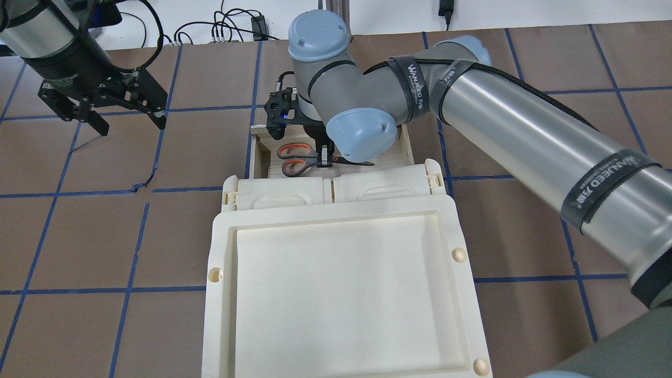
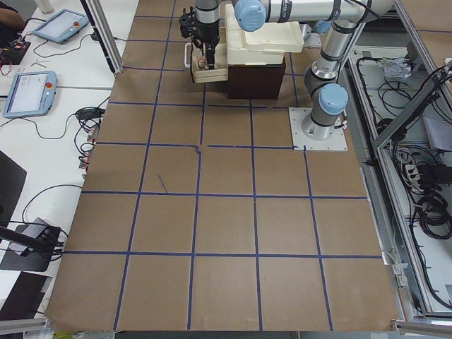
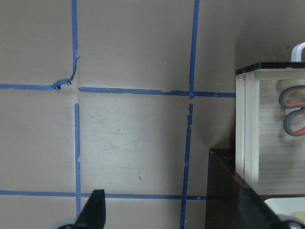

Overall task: Put scissors in drawer and close it
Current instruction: 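Lower the scissors into the drawer and open the right gripper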

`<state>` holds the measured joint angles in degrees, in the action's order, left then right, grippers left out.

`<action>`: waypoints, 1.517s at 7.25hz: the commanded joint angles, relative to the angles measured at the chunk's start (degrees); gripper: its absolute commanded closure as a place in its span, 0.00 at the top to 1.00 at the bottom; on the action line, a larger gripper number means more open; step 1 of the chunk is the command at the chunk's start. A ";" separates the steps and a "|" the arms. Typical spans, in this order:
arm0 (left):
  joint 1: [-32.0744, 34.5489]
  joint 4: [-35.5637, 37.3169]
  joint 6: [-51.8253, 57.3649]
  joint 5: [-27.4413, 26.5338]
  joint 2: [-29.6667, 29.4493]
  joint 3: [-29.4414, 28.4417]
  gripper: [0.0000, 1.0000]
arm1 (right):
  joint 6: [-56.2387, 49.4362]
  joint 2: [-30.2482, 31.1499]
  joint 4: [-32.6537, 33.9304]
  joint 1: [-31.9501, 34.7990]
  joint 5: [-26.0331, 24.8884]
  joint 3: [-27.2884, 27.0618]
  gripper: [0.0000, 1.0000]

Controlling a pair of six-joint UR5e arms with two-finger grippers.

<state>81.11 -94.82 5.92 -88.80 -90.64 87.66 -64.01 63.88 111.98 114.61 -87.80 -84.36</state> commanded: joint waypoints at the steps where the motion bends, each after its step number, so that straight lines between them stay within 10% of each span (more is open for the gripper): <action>1: 0.19 -1.07 -0.47 0.03 0.20 0.05 1.00 | 0.63 0.11 -0.18 0.52 0.00 -0.36 0.09; 6: 0.10 -2.83 -0.21 -0.15 1.52 1.81 1.00 | 0.64 0.02 -0.01 1.06 -0.09 -1.24 0.15; 9: 0.01 -3.44 0.14 -0.15 1.70 1.90 1.00 | 0.73 0.02 0.08 1.06 0.00 -1.42 0.76; 11: 0.01 -4.59 0.14 -0.15 1.87 1.90 1.00 | 0.73 0.28 -0.09 1.06 -0.09 -1.33 0.82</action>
<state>81.12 -98.96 6.05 -88.95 -88.84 89.56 -63.29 64.02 112.00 115.66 -87.82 -85.76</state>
